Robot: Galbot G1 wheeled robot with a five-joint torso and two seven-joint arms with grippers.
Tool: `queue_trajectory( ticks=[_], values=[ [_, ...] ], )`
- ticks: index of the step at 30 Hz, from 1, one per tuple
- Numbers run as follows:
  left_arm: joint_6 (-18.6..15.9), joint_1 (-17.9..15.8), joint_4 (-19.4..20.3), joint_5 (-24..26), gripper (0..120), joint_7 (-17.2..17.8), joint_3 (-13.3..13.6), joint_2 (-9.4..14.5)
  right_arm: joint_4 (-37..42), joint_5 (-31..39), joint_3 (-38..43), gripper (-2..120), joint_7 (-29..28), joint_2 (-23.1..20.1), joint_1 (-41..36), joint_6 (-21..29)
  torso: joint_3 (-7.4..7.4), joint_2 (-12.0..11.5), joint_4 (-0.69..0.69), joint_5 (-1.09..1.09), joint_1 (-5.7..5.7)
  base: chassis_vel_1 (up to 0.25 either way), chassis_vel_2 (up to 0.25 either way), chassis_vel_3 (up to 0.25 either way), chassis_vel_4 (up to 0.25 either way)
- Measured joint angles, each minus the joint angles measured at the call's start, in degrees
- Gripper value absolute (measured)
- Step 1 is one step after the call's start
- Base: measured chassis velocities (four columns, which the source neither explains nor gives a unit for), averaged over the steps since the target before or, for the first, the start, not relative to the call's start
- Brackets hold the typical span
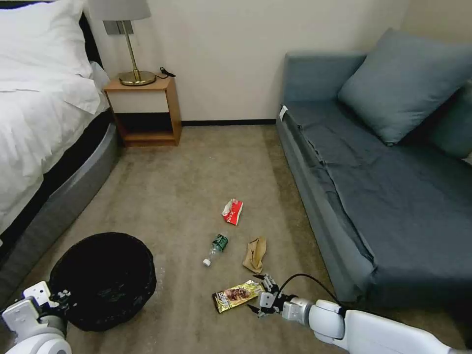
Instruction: Pick up the trash bin, then pick up the garbage on the floor and place it into the trash bin.
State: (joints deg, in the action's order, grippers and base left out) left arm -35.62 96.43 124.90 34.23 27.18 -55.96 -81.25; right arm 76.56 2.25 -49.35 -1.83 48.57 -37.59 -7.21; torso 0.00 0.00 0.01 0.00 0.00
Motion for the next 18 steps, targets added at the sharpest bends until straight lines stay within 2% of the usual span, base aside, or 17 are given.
queue_trajectory(
  ticks=[18],
  values=[
    [0.23, 0.83, 1.34, -0.07, 2, -0.03, -0.11, -0.96, -8.78, -1.72, -0.13, 100, -0.12, 3.32, 0.02, -2.56, 0.0, 0.0, -0.01, 0.0, 0.0, 0.0, 0.0, 0.0, 0.0]
  ],
)
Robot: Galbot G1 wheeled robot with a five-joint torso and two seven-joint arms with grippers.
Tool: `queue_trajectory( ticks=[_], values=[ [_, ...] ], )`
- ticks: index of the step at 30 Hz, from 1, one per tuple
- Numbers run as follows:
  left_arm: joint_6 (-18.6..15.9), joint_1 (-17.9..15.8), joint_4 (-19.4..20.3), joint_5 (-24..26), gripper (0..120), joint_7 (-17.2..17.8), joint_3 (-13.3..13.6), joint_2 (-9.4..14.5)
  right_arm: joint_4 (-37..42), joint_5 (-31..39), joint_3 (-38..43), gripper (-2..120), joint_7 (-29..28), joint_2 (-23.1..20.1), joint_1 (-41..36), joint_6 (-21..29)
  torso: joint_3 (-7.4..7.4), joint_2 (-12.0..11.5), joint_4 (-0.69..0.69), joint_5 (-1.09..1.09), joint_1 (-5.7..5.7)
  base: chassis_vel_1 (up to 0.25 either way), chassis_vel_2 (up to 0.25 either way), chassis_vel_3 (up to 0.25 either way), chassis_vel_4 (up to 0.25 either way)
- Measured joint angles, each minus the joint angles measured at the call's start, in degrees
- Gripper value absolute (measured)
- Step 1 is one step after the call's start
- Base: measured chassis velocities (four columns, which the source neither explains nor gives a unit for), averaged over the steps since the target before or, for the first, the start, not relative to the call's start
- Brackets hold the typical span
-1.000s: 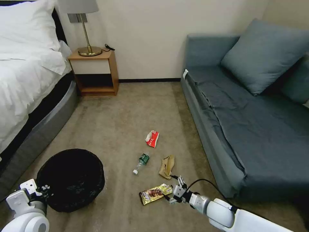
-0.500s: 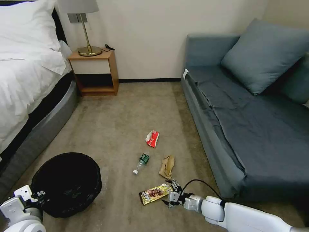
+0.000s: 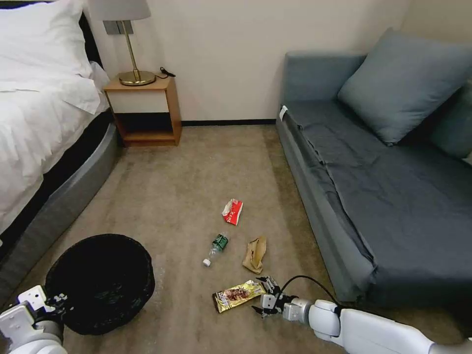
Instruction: Pick up the trash bin, then pick up the garbage on the floor and place it into the trash bin.
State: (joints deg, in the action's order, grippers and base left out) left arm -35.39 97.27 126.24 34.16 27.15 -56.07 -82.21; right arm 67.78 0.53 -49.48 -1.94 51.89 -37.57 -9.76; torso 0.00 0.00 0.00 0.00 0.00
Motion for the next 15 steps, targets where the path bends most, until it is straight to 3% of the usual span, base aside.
queue_trajectory(
  ticks=[15],
  values=[
    [0.65, 1.26, 0.27, 0.19, 2, -0.01, -0.69, -0.28, -4.9, -0.83, 0.22, 99, -0.64, 2.92, 1.03, -1.12, 0.0, 0.0, 0.01, 0.0, 0.0, 0.0, 0.0, 0.0, 0.0]
  ],
)
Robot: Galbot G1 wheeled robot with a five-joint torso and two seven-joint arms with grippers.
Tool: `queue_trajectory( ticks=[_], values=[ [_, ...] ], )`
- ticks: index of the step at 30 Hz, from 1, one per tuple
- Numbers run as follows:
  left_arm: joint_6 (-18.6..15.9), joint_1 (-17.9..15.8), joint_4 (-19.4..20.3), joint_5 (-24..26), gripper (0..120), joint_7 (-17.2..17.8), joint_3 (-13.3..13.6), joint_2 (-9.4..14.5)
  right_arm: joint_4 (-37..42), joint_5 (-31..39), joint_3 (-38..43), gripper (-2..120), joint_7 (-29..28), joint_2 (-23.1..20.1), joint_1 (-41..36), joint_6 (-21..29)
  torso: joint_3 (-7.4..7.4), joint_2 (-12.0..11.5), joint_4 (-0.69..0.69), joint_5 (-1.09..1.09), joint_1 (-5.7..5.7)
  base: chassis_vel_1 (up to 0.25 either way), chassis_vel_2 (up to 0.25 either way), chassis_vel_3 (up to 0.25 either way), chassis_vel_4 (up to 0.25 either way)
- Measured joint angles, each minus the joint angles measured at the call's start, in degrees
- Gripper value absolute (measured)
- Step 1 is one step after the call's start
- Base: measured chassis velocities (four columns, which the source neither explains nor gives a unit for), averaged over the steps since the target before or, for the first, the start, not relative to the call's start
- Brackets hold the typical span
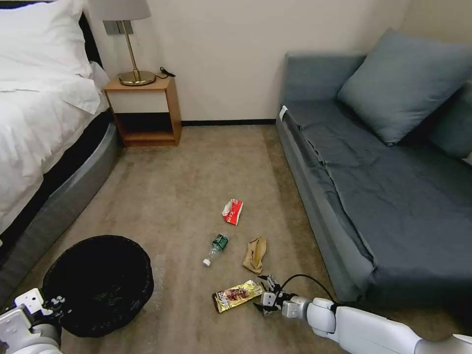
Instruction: Pick up the trash bin, then pick up the garbage on the floor and place it into the trash bin.
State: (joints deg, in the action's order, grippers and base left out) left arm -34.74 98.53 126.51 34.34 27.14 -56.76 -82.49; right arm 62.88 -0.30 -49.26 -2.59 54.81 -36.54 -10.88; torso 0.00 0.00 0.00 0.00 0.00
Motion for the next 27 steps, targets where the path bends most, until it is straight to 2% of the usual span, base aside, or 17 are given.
queue_trajectory(
  ticks=[7, 11, 14, 15, 16, 18, 22, 23, 26, 27],
  values=[
    [0.2, 0.06, -0.14, 0.05, 2, -0.1, -0.18, 0.05, -1.47, 0.03, 0.14, 98, -0.15, 1.0, 0.17, 0.02, 0.0, 0.0, 0.0, 0.0, 0.0, 0.0, 0.0, 0.0, 0.0],
    [0.26, 0.18, -0.1, 0.1, 2, -0.11, -0.34, 0.06, -2.76, -0.22, 0.21, 93, -0.44, 1.71, 0.17, -0.3, 0.0, 0.0, 0.0, 0.01, 0.0, 0.0, 0.0, 0.0, 0.0],
    [0.35, 0.47, 0.07, 0.18, 2, -0.14, -0.42, 0.05, -3.56, -0.52, 0.36, 84, -0.58, 2.19, 0.06, -0.67, 0.0, 0.0, -0.01, 0.01, 0.0, 0.0, 0.0, 0.0, 0.0],
    [0.35, 0.47, 0.07, 0.18, 2, -0.14, -0.42, 0.05, -3.56, -0.52, 0.36, 84, -0.58, 2.19, 0.06, -0.67, 0.0, 0.0, -0.01, 0.01, 0.0, 0.0, 0.0, 0.0, 0.0],
    [0.39, 0.51, 0.07, 0.18, 2, -0.15, -0.47, 0.05, -3.69, -0.55, 0.41, 76, -0.68, 2.31, -0.02, -0.7, 0.01, 0.0, 0.0, -0.01, 0.0, 0.0, 0.0, 0.0, 0.0],
    [0.41, 0.53, 0.07, 0.18, 2, -0.16, -0.49, 0.05, -3.76, -0.56, 0.44, 73, -0.75, 2.34, -0.06, -0.7, 0.0, 0.0, 0.0, -0.02, 0.0, 0.0, 0.0, 0.0, 0.0],
    [0.55, 0.5, -0.12, 0.13, 2, -0.23, -0.51, 0.05, -3.75, -0.6, 0.58, 53, -0.89, 2.22, -0.12, -0.65, 0.0, 0.0, 0.01, -0.01, 0.0, 0.0, 0.0, 0.0, 0.0],
    [0.55, 0.5, -0.12, 0.13, 2, -0.23, -0.51, 0.05, -3.75, -0.6, 0.58, 53, -0.89, 2.22, -0.12, -0.65, 0.0, 0.0, 0.01, -0.01, 0.0, 0.0, 0.0, 0.0, 0.0],
    [0.57, 0.37, -0.23, 0.12, 2, -0.24, -0.51, 0.06, -3.7, -0.59, 0.65, 39, -0.89, 1.98, -0.17, -0.6, 0.0, 0.0, 0.0, -0.01, 0.0, 0.0, 0.0, 0.0, 0.0],
    [0.57, 0.37, -0.23, 0.12, 2, -0.24, -0.51, 0.06, -3.7, -0.59, 0.65, 39, -0.89, 1.98, -0.17, -0.6, 0.0, 0.0, 0.0, -0.01, 0.0, 0.0, 0.0, 0.0, 0.0]
  ],
)
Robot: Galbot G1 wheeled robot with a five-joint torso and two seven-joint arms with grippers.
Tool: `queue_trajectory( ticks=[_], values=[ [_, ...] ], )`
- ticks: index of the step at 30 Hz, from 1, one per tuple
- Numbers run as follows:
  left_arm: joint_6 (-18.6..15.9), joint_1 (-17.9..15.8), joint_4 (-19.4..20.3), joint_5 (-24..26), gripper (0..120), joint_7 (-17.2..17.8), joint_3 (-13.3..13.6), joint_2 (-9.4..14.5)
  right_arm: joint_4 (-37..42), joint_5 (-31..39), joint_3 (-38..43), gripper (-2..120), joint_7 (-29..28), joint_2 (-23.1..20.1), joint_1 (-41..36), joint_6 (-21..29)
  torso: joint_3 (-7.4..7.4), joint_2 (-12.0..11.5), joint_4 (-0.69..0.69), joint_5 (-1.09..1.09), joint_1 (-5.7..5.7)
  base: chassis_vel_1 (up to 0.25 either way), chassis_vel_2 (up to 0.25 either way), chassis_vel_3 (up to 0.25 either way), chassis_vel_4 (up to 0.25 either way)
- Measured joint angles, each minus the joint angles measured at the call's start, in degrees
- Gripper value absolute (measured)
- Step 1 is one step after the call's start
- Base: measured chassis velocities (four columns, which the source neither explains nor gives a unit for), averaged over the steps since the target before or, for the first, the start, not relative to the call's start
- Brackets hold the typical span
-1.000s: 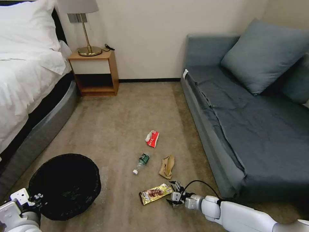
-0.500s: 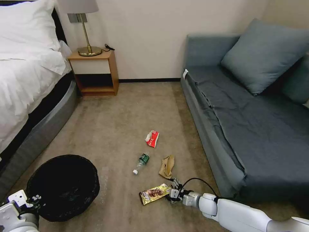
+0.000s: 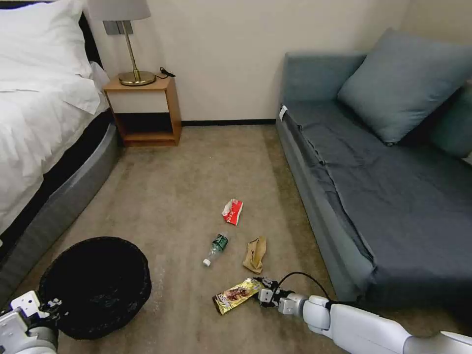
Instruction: Pick up the trash bin, then pick up the garbage on the floor and place it into the trash bin.
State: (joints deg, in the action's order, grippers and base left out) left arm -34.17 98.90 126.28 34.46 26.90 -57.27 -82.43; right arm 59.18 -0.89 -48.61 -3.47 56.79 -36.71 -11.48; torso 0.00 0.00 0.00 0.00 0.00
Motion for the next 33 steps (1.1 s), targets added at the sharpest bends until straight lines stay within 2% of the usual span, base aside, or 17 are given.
queue_trajectory(
  ticks=[3, 5, 9, 11, 19, 21, 24, 27, 28, 32, 33],
  values=[
    [0.01, -0.05, 0.03, -0.01, 2, 0.0, 0.01, -0.01, -0.05, 0.08, 0.16, 24, 0.0, -0.06, -0.23, -0.04, 0.0, 0.0, 0.0, 0.0, 0.0, 0.0, 0.0, 0.0, 0.0],
    [0.01, -0.06, 0.04, -0.02, 2, 0.0, 0.01, -0.01, -0.1, 0.1, 0.21, 22, 0.0, -0.05, -0.26, -0.08, 0.0, 0.0, 0.0, 0.0, 0.0, 0.0, 0.0, 0.0, 0.0],
    [0.01, -0.04, 0.17, -0.12, 2, -0.01, 0.07, -0.11, -0.32, 0.12, 0.33, 2, -0.05, 0.13, -0.42, -0.45, 0.0, 0.0, 0.0, 0.01, 0.0, 0.0, 0.0, 0.0, 0.0],
    [0.01, 0.01, 0.2, -0.16, 2, -0.01, 0.09, -0.16, -0.36, 0.12, 0.34, 0, -0.08, 0.16, -0.47, -0.58, 0.0, 0.0, 0.0, 0.0, 0.0, 0.0, 0.0, 0.0, 0.0],
    [0.07, 0.44, 0.42, -0.28, 2, 0.0, 0.23, -0.37, 2.98, 0.98, 1.52, 0, -1.05, -1.23, -1.1, -1.08, 0.0, 0.0, 0.0, 0.0, 0.0, 0.0, 0.0, 0.0, 0.0],
    [0.08, 0.42, 0.72, -0.28, 2, 0.0, 0.27, -0.29, 7.71, 2.07, 3.26, 0, -1.51, -3.19, -1.42, -0.79, 0.0, 0.0, 0.0, 0.0, 0.0, 0.0, 0.0, 0.0, 0.0],
    [0.08, 0.31, 0.85, -0.24, 2, 0.0, 0.27, -0.09, 10.68, 2.25, 5.1, 0, -1.91, -4.7, -1.73, -1.2, 0.0, 0.0, 0.0, 0.0, 0.0, 0.0, 0.0, 0.0, 0.0],
    [-0.03, -0.22, 0.94, -0.2, 2, 0.01, 0.37, 0.29, 18.31, 3.18, 9.73, 0, -2.51, -8.36, -2.64, -1.58, 0.0, 0.0, -0.01, 0.0, 0.0, 0.0, 0.0, 0.0, 0.0],
    [-0.03, -0.22, 0.94, -0.2, 2, 0.01, 0.37, 0.29, 18.31, 3.18, 9.73, 0, -2.51, -8.36, -2.64, -1.58, 0.0, 0.0, -0.01, 0.0, 0.0, 0.0, 0.0, 0.0, 0.0],
    [-0.21, -0.88, 0.93, -0.28, 2, 0.08, 1.39, 0.44, 27.4, 3.47, 14.78, 0, -3.2, -12.15, -2.99, -1.6, 0.0, 0.0, -0.01, 0.0, 0.0, 0.0, 0.0, 0.0, 0.0],
    [-0.21, -0.88, 0.93, -0.28, 2, 0.08, 1.39, 0.44, 27.4, 3.47, 14.78, 0, -3.2, -12.15, -2.99, -1.6, 0.0, 0.0, -0.01, 0.0, 0.0, 0.0, 0.0, 0.0, 0.0]
  ],
)
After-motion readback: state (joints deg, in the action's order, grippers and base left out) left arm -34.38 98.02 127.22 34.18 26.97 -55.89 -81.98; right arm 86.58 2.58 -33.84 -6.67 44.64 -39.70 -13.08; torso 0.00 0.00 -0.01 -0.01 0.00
